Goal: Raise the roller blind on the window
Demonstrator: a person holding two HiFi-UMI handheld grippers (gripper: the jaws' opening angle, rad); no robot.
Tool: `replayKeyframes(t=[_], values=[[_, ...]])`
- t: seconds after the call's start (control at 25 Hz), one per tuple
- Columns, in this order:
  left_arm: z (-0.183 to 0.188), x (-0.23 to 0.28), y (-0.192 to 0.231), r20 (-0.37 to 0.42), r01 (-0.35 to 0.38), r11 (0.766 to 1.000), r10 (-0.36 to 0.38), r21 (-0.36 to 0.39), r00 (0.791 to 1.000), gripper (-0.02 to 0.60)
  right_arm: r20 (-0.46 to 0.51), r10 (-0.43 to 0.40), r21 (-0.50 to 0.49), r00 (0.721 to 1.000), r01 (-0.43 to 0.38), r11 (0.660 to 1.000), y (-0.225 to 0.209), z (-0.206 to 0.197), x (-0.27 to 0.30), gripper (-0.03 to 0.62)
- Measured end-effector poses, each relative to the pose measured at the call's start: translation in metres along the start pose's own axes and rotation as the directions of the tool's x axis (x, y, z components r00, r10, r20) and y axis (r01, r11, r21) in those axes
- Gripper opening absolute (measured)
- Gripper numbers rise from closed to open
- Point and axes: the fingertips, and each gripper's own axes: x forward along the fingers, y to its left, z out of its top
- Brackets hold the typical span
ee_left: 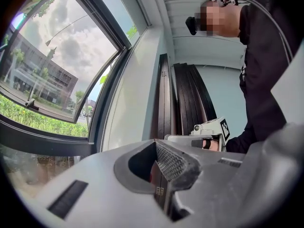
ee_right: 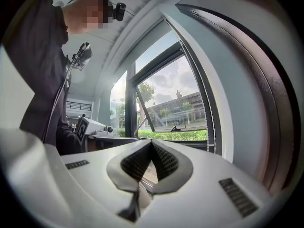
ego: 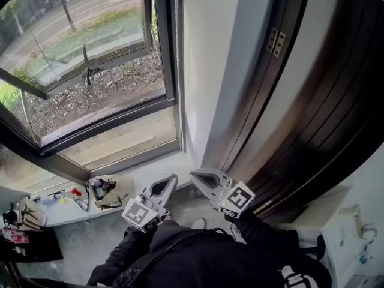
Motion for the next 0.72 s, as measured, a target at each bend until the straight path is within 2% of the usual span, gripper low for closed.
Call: replayKeyframes(t=[0.72], values=[[-0.021,0.004,-0.02,-0.03,0.005,1.0,-0.005,0.001,1.0,0.006,-0.014,-0.01,-0.005,1.0,0.01,1.0,0.006,-0.007,-0.021,0.005]])
